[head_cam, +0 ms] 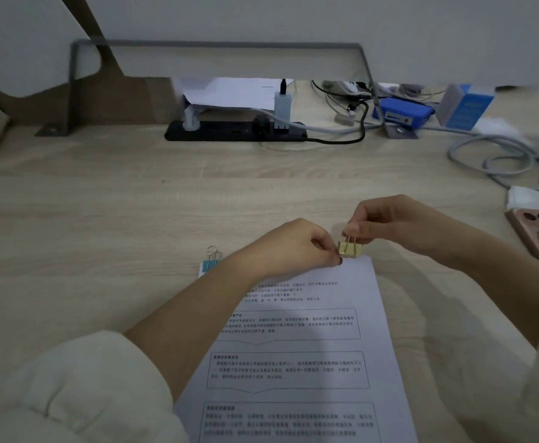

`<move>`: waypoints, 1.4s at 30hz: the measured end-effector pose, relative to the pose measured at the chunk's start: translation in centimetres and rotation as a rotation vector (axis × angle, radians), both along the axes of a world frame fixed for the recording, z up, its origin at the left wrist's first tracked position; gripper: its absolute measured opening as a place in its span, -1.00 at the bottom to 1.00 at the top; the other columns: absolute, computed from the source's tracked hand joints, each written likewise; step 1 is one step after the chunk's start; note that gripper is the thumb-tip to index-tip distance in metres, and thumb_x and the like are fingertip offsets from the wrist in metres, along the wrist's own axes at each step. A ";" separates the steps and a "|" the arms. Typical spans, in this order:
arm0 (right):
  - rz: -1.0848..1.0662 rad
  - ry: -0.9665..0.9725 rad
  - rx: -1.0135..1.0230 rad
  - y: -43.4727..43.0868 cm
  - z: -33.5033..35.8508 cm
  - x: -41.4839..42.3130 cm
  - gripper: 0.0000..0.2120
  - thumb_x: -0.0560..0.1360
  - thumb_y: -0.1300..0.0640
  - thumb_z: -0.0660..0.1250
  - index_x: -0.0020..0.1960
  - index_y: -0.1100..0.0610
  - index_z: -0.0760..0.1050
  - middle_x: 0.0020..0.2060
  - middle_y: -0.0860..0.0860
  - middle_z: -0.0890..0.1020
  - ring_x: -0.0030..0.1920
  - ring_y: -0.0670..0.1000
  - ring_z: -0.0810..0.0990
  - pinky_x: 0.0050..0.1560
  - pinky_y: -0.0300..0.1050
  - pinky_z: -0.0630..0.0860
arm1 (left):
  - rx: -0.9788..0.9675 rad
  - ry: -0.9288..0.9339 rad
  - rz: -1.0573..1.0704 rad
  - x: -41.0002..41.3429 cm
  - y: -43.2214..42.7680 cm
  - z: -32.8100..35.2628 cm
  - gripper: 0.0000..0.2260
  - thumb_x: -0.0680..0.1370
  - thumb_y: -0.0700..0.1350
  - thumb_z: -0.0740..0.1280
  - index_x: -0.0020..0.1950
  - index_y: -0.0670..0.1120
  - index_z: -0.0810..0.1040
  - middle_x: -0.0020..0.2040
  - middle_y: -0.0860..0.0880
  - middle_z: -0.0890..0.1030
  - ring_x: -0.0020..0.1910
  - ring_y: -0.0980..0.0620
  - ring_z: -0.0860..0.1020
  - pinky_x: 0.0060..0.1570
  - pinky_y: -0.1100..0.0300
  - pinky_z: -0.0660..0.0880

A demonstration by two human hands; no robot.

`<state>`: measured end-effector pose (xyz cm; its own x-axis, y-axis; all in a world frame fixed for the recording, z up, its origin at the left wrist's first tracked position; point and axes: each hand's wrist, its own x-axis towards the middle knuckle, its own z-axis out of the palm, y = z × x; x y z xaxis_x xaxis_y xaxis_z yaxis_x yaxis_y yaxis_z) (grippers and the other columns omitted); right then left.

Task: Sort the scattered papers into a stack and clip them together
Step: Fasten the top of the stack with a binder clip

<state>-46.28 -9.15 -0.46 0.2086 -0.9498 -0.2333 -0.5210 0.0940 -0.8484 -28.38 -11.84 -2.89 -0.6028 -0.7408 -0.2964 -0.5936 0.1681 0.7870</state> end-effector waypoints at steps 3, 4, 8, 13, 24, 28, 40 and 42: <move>0.055 0.046 0.012 -0.3 0.3 0.1 -0.87 0.45 0.16 0.35 -0.25 0.17 0.56 -0.29 -0.01 0.65 -0.29 -0.21 0.58 -0.24 -0.48 0.46 | 0.003 0.016 0.025 0.0 0.0 -0.1 -0.95 0.46 -0.04 0.39 -0.14 0.02 0.63 -0.23 0.17 0.56 -0.13 0.15 0.54 -0.06 0.24 0.44; 0.062 0.056 0.017 -0.5 0.4 0.1 -0.87 0.45 0.15 0.35 -0.26 0.17 0.56 -0.30 -0.02 0.64 -0.30 -0.22 0.57 -0.25 -0.49 0.45 | 0.009 0.024 0.030 0.1 0.0 -0.2 -0.95 0.46 -0.04 0.39 -0.14 0.02 0.63 -0.23 0.17 0.57 -0.13 0.16 0.54 -0.05 0.24 0.44; 0.085 0.101 0.019 -1.2 0.6 -0.1 -0.86 0.44 0.12 0.36 -0.26 0.16 0.56 -0.31 -0.03 0.62 -0.31 -0.21 0.56 -0.24 -0.49 0.47 | 0.026 0.062 0.037 0.4 0.1 -0.1 -0.95 0.46 -0.03 0.39 -0.16 0.03 0.63 -0.24 0.18 0.57 -0.19 0.20 0.52 -0.09 0.28 0.42; 0.138 0.080 0.092 -1.6 0.7 -0.2 -0.79 0.37 0.03 0.36 -0.23 0.19 0.57 -0.33 -0.06 0.64 -0.26 -0.17 0.58 -0.18 -0.40 0.50 | 0.024 0.086 0.036 0.6 0.3 0.1 -0.94 0.47 -0.04 0.38 -0.13 0.00 0.62 -0.23 0.13 0.56 -0.20 0.17 0.51 -0.07 0.23 0.44; 0.229 0.068 0.349 -2.6 0.3 -0.7 -0.73 0.38 0.00 0.32 -0.14 0.22 0.57 -0.18 0.05 0.68 -0.10 -0.04 0.61 0.02 -0.26 0.54 | 0.005 0.112 0.039 1.0 0.2 -0.1 -0.93 0.49 -0.06 0.37 -0.11 -0.03 0.61 -0.27 0.16 0.55 -0.27 0.22 0.49 -0.16 0.29 0.43; 0.179 0.032 0.351 -1.6 0.0 -0.6 -0.53 0.40 -0.08 0.27 0.08 0.29 0.57 0.02 0.14 0.68 0.08 0.08 0.63 0.20 -0.10 0.50 | -0.007 0.115 0.036 1.1 0.1 -0.3 -0.95 0.50 -0.05 0.35 -0.12 0.01 0.60 -0.30 0.18 0.53 -0.36 0.32 0.47 -0.24 0.40 0.38; -0.245 -0.600 0.274 11.1 -2.9 2.9 -0.65 0.52 0.33 0.21 0.27 0.09 0.46 0.12 0.09 0.65 0.10 0.18 0.64 0.10 0.16 0.55 | -0.374 0.230 0.359 2.8 -1.5 4.5 -0.87 0.54 -0.12 0.27 0.06 -0.02 0.56 0.03 0.04 0.57 0.07 0.08 0.50 -0.01 0.29 0.39; -0.389 -0.608 0.164 11.6 -3.0 3.6 -0.67 0.52 0.34 0.21 0.23 0.14 0.49 0.06 0.12 0.68 0.05 0.20 0.66 0.09 0.19 0.55 | -0.468 0.139 0.394 3.9 -0.7 4.5 -0.69 0.54 -0.08 0.28 0.28 -0.01 0.44 0.29 -0.02 0.41 0.32 0.03 0.35 0.23 0.19 0.27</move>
<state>-42.73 2.42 -3.45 0.0014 -0.9441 -0.3296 0.1331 0.3269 -0.9357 -24.51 -12.54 1.59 -0.2679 -0.9475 0.1743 -0.5787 0.3029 0.7572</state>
